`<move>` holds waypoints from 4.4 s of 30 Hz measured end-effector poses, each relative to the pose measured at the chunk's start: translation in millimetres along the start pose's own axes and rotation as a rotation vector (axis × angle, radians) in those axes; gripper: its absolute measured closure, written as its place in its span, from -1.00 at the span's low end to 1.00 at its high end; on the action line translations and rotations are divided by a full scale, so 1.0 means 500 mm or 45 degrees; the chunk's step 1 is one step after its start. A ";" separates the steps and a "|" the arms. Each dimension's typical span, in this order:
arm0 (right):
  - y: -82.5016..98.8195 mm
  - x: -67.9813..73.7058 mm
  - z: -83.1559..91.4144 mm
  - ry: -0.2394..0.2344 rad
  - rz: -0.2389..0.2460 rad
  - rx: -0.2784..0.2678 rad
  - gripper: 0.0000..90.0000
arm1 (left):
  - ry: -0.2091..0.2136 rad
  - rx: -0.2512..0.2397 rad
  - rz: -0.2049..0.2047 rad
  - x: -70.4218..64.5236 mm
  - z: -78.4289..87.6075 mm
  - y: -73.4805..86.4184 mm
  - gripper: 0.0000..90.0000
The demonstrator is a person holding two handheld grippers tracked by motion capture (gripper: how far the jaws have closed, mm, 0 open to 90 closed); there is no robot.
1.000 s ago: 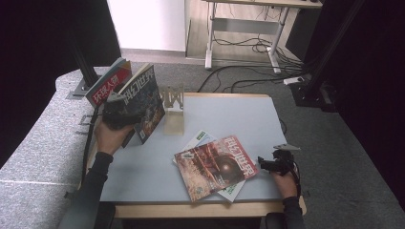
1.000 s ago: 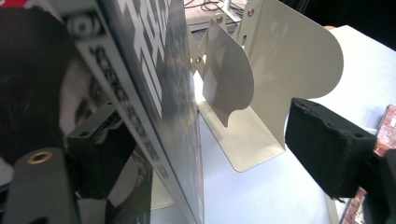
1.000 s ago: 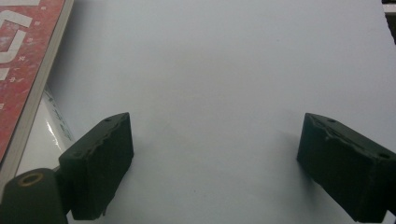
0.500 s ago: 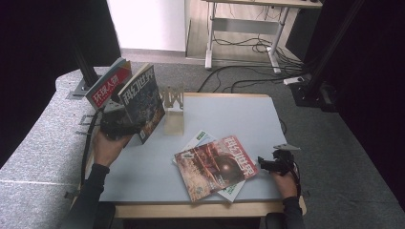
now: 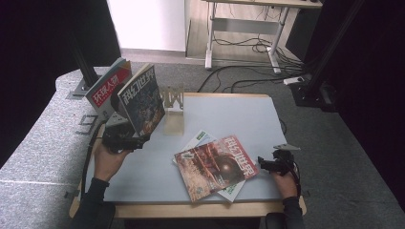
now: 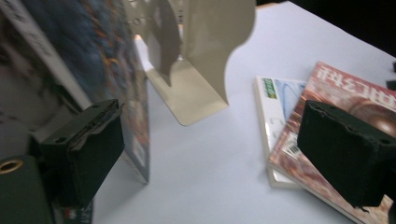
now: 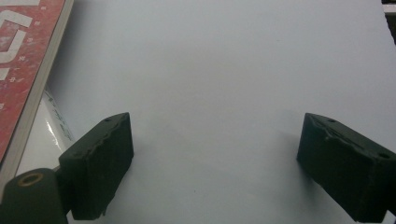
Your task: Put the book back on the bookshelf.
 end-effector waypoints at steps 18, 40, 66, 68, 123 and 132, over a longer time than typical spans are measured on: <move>0.000 0.000 0.000 0.000 -0.001 -0.001 -0.78 | 0.178 0.102 -0.177 -0.097 -0.105 0.061 -1.00; 0.000 0.000 0.000 -0.001 -0.001 -0.001 -0.78 | 0.225 0.297 -0.287 -0.131 -0.188 0.196 -1.00; 0.002 0.009 0.008 -0.020 0.041 -0.007 -0.74 | 0.231 0.341 -0.286 -0.135 -0.202 0.219 -1.00; 0.002 0.012 0.015 -0.024 0.045 -0.013 -0.75 | 0.230 0.341 -0.286 -0.136 -0.202 0.219 -1.00; 0.064 0.136 0.106 -0.241 0.187 -0.031 -0.76 | 0.487 0.215 -0.277 -0.196 -0.232 0.138 -0.38; 0.060 0.130 0.102 -0.218 0.170 -0.046 -0.78 | 0.487 0.230 -0.277 -0.200 -0.228 0.141 -0.38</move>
Point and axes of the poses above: each handheld gripper's, and its own axes: z roughly backward along the jaws, y roughly out of its underside, x roughly to its left, the point moved 10 cm from there along -z, roughly forward along the jaws, and after that the axes turned 6 degrees about -z, right-handed, at the moved point
